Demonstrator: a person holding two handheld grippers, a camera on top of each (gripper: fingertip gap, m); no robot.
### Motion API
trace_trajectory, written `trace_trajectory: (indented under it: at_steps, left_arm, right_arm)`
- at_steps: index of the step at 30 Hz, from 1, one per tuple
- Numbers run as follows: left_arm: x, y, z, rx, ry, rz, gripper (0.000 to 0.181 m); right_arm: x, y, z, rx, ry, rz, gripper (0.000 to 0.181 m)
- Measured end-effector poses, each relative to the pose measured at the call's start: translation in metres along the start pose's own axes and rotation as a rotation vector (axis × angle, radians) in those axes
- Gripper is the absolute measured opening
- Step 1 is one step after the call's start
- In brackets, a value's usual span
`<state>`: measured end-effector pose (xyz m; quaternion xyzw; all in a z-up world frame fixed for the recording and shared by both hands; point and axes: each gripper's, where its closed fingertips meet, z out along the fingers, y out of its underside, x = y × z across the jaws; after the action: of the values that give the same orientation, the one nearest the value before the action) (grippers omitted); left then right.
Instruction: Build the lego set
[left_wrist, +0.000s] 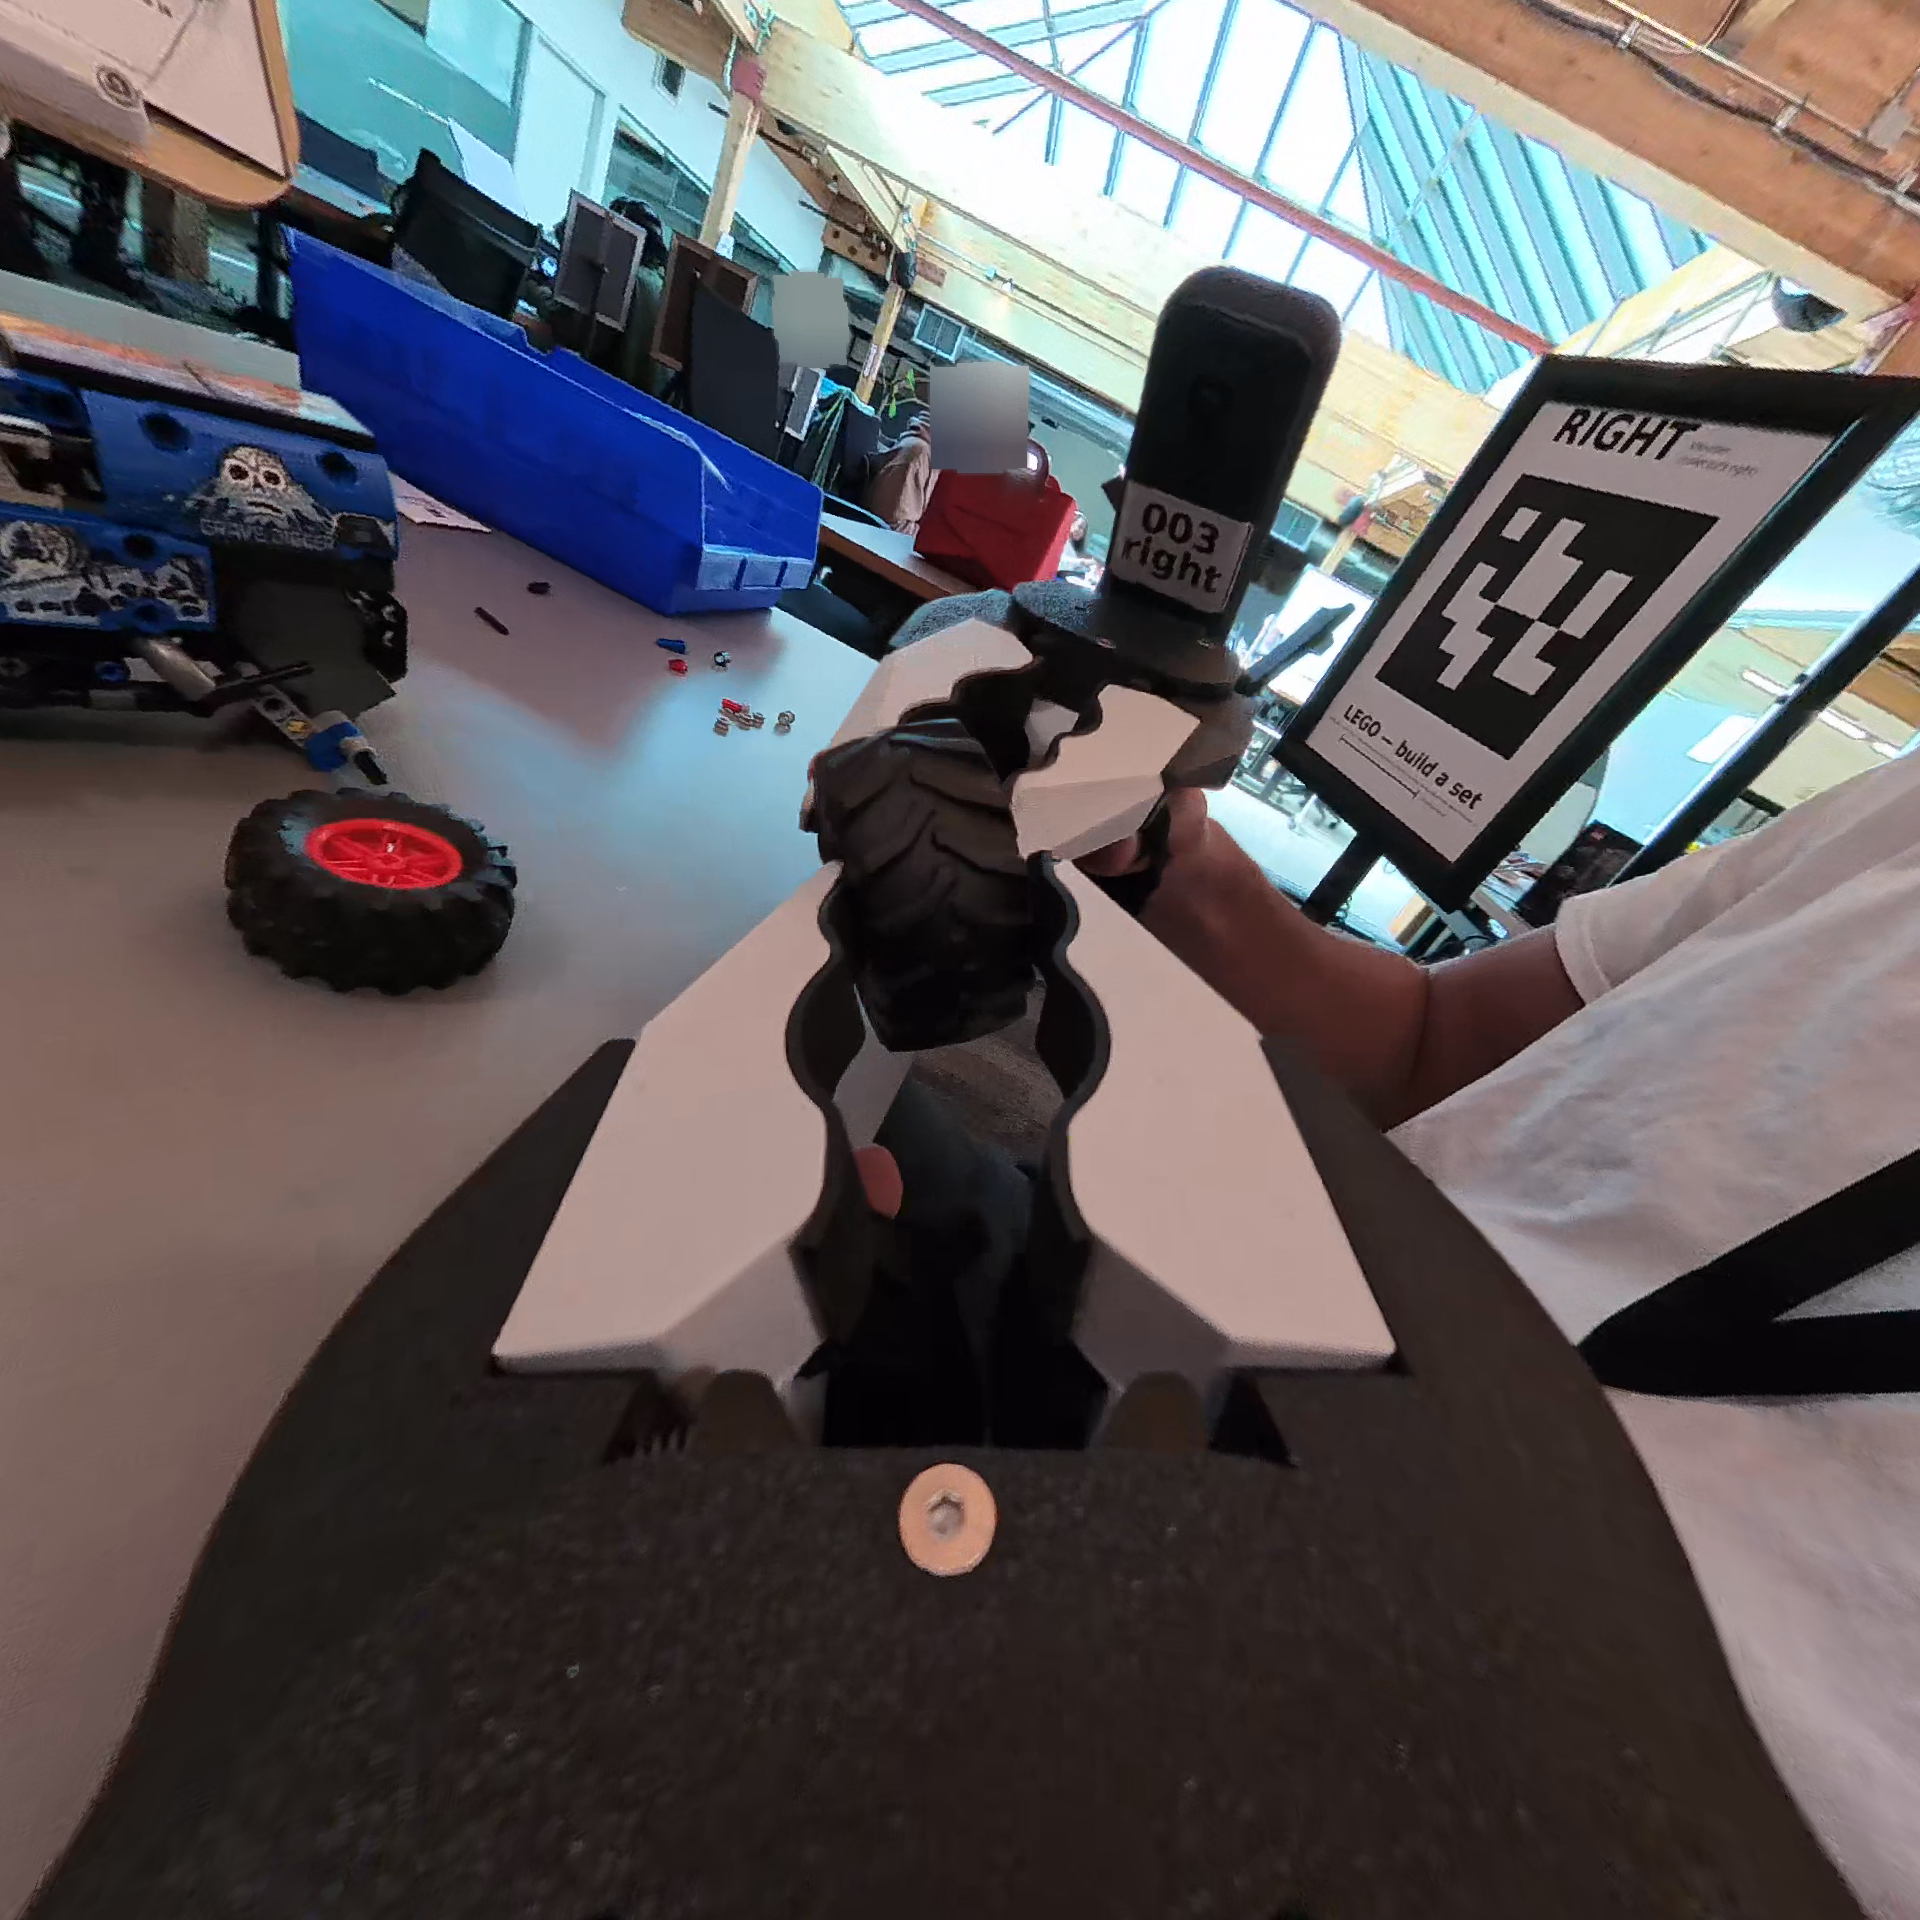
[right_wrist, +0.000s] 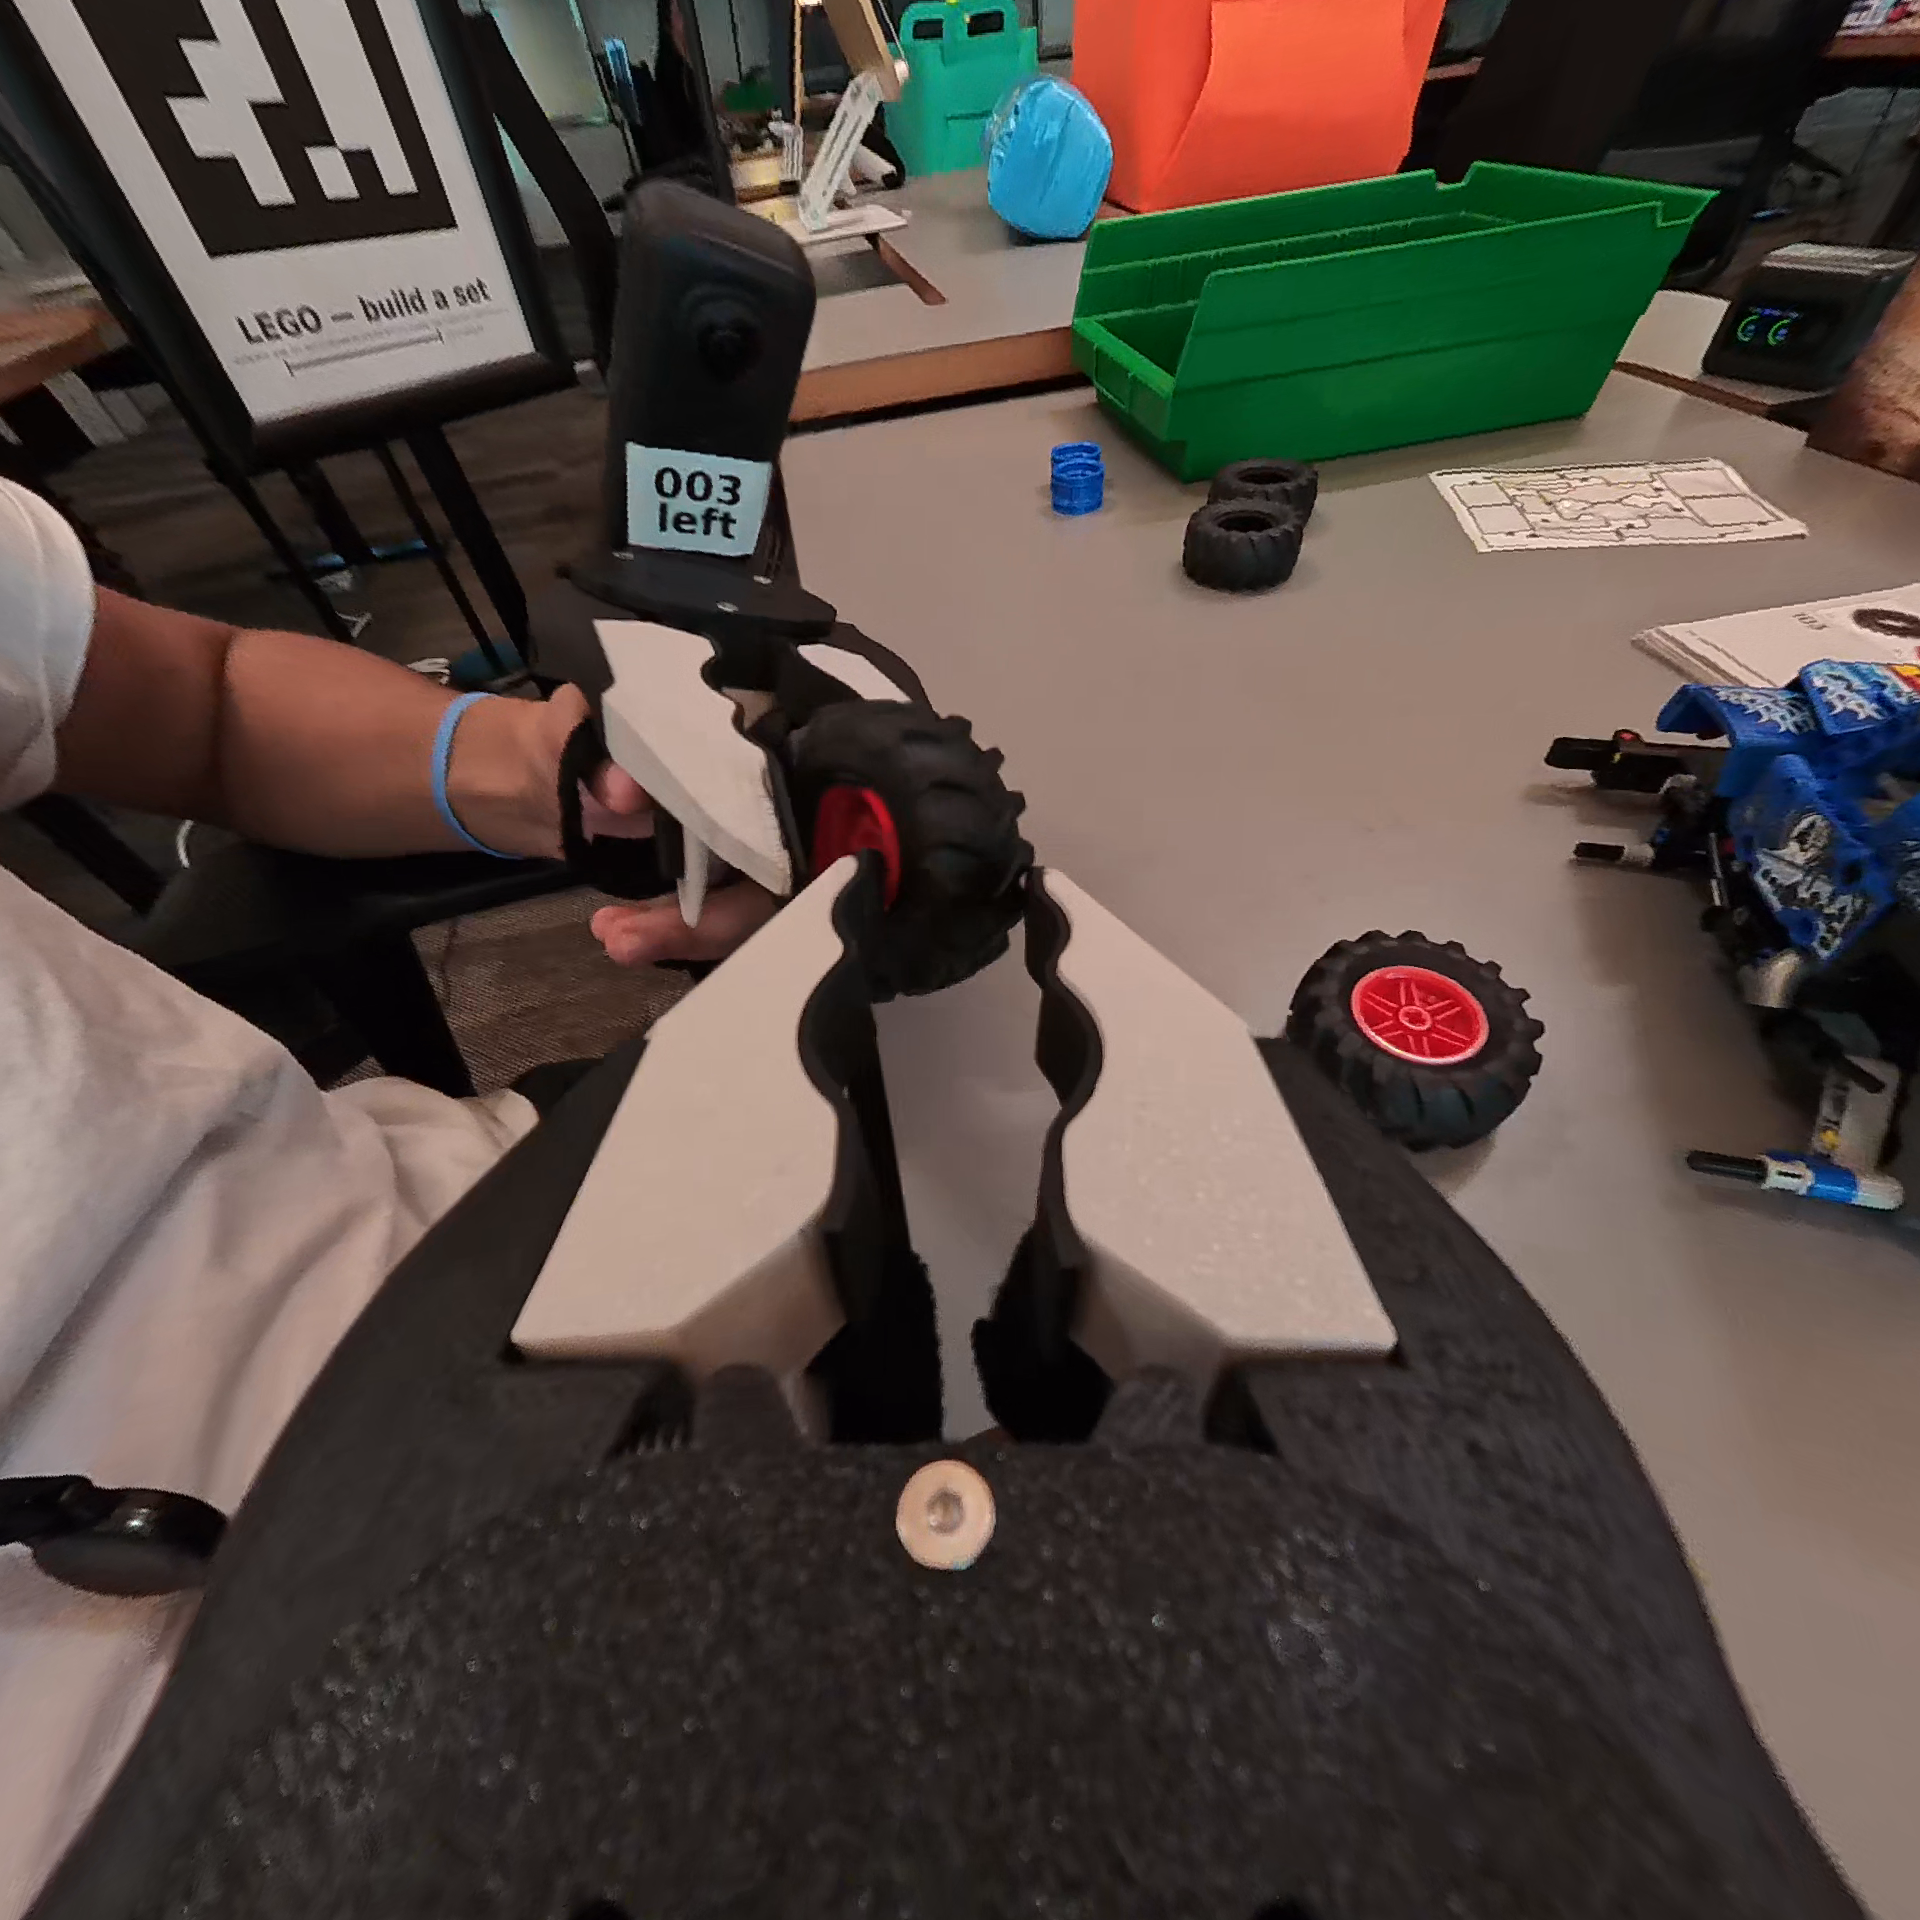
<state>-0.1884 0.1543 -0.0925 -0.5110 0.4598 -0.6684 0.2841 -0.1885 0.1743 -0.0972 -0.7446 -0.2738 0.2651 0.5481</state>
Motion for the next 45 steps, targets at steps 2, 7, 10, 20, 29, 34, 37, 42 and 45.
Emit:
trace_trajectory:
  at_steps: [2, 7, 10, 20, 29, 34, 37, 42, 45]
  left_arm:
    - [-0.003, 0.001, 0.001, -0.008, -0.017, 0.000, 0.027]
    - [-0.012, 0.001, 0.001, 0.000, -0.109, 0.044, 0.028]
    - [-0.012, -0.001, 0.001, 0.002, -0.153, 0.097, 0.028]
    - [-0.018, 0.000, 0.001, -0.005, -0.237, 0.191, 0.029]
    - [-0.033, -0.003, -0.003, -0.004, -0.337, 0.273, 0.028]
    - [-0.045, -0.012, -0.011, 0.031, -0.457, 0.322, 0.027]
    - [-0.049, -0.011, -0.013, 0.014, -0.492, 0.348, 0.026]
    - [-0.044, -0.011, -0.014, -0.011, -0.374, 0.235, 0.026]
    - [-0.031, -0.005, -0.009, -0.041, -0.191, 0.042, 0.026]
  right_arm:
    - [0.002, 0.002, 0.001, -0.012, 0.019, -0.008, 0.026]
    - [0.010, 0.001, 0.003, -0.024, 0.131, -0.057, 0.023]
    - [0.011, -0.002, 0.003, -0.009, 0.160, -0.065, 0.022]
    - [0.016, -0.003, 0.005, -0.018, 0.249, -0.122, 0.020]
    - [0.030, -0.007, -0.003, -0.028, 0.356, -0.174, 0.023]
    - [0.037, -0.005, -0.002, -0.028, 0.441, -0.164, 0.021]
    - [0.038, -0.004, 0.000, -0.035, 0.479, -0.165, 0.020]
    - [0.032, -0.006, -0.001, -0.026, 0.368, -0.145, 0.034]
    - [0.032, -0.004, 0.000, -0.014, 0.260, -0.018, 0.054]
